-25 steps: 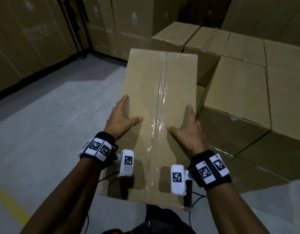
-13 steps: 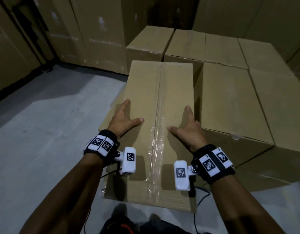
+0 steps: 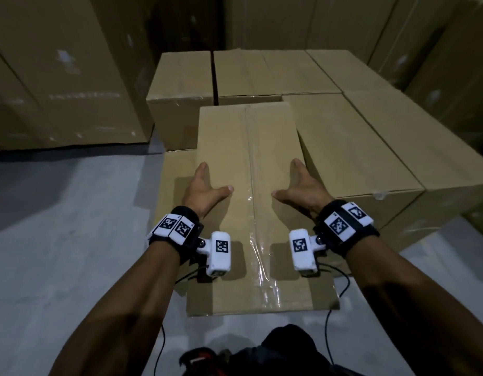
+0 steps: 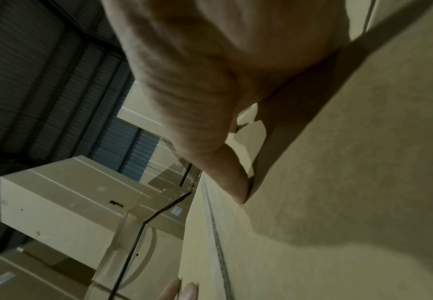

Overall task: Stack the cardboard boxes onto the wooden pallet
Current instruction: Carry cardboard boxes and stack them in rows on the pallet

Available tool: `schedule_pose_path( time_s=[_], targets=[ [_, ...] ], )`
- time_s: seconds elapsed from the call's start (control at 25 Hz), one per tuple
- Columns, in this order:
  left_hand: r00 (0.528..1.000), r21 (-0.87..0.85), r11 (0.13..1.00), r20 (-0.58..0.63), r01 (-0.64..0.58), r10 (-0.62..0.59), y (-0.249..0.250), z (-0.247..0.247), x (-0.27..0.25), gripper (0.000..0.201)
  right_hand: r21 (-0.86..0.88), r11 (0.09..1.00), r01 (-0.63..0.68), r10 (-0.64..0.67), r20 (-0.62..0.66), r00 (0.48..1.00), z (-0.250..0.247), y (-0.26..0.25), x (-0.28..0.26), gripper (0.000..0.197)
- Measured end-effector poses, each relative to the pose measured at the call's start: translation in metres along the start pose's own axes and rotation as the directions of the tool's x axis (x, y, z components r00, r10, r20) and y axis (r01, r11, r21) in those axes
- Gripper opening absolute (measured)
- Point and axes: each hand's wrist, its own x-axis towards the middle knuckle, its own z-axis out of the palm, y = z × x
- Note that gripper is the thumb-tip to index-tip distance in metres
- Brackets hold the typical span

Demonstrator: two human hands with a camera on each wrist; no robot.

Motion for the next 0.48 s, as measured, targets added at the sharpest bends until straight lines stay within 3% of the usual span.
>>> schedule_pose_path(
  time_s=[0.48],
  targets=[
    [0.998,-0.062,0.996,0.007,0.069,-0.068,0.013,0.028,0.064,0.1,-0.095,0.995,-0.023,0.028,0.055,0.998,-0.015,-0.004,0.093,0.114]
  ],
)
